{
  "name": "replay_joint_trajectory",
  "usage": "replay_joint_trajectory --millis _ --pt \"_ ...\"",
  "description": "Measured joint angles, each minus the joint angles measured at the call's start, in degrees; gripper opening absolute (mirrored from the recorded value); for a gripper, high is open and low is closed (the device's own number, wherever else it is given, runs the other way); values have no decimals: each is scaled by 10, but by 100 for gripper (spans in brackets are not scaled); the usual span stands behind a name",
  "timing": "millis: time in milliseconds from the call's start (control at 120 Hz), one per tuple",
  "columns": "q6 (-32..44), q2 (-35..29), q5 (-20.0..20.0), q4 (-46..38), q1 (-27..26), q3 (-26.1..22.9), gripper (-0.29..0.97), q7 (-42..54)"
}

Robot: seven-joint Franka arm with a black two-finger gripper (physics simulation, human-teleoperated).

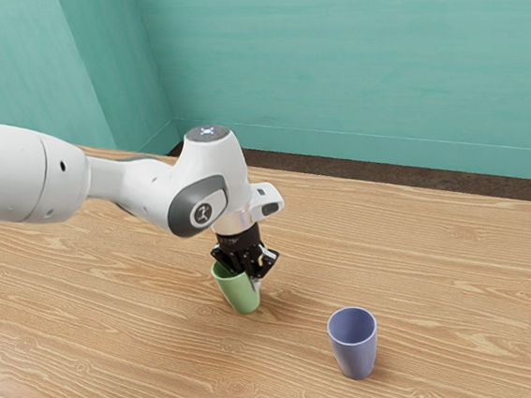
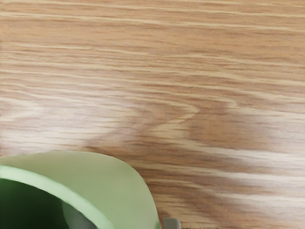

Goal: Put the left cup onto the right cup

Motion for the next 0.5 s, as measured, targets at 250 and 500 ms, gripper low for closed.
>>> replay_joint_trajectory --millis 250,500 --pt "-31 -27 0 0 -1 0 -10 -2" --pt "-60 -57 0 1 -2 -4 -10 -5"
